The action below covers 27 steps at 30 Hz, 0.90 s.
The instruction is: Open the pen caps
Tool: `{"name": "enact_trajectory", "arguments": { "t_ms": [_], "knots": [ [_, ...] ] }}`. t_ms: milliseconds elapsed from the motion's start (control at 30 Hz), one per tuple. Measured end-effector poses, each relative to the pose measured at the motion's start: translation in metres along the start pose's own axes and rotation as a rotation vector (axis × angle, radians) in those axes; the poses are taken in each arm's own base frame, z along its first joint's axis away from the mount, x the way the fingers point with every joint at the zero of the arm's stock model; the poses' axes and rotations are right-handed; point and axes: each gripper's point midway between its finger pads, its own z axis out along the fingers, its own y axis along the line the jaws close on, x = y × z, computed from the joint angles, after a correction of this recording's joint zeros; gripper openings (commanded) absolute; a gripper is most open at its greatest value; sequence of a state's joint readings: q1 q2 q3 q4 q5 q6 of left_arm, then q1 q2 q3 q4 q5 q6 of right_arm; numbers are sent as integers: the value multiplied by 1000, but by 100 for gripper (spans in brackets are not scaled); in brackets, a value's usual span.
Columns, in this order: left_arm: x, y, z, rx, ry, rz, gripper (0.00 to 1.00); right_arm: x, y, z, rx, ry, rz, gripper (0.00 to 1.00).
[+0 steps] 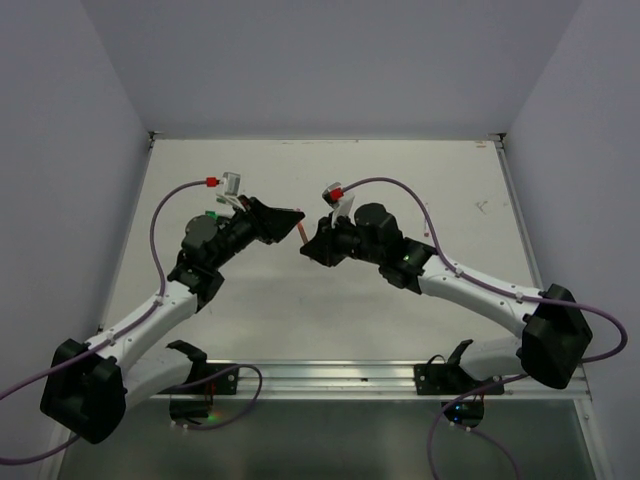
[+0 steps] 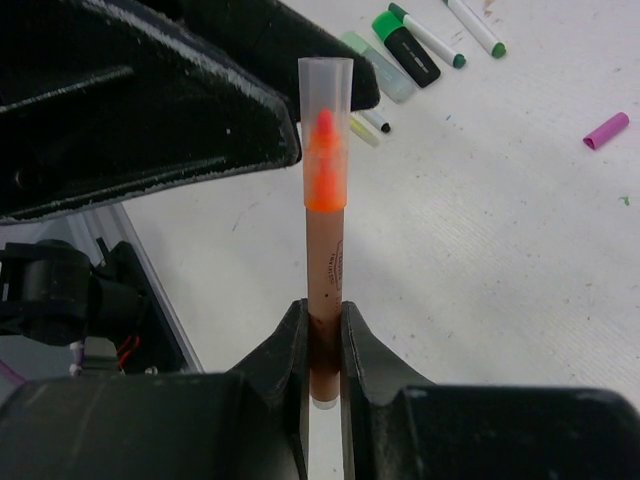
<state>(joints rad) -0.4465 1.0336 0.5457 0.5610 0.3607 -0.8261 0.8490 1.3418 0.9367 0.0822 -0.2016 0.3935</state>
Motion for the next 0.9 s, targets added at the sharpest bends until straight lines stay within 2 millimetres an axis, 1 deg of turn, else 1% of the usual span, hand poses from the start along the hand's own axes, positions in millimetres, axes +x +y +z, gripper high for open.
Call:
{"name": "enact_trajectory", "arguments": {
  "t_ms": [133, 333, 433, 467, 533, 567, 600, 633, 900],
  "knots": [
    [-3, -1, 6, 3, 16, 22, 47, 1, -1, -2, 2, 7, -18, 0],
    [7, 4, 11, -3, 63, 19, 41, 3, -1, -3, 3, 12, -31, 0],
    [13, 8, 11, -10, 88, 9, 34, 3, -2, -3, 3, 13, -35, 0],
    [14, 9, 11, -11, 93, 7, 26, 3, -2, -3, 3, 13, -36, 0],
    [15, 7, 11, -4, 97, 7, 19, 4, -2, -3, 4, 15, -36, 0],
    [15, 6, 11, 0, 99, 7, 9, 4, -2, -3, 5, 16, -36, 0],
    [16, 5, 11, 5, 102, 0, 3, 5, -3, -3, 6, 18, -38, 0],
    [16, 3, 11, 10, 104, -3, 0, 6, -4, -2, 7, 20, -40, 0],
    [10, -2, 9, 6, 74, -13, 0, 5, -2, -4, -7, -6, -63, 0]
  ]
}}
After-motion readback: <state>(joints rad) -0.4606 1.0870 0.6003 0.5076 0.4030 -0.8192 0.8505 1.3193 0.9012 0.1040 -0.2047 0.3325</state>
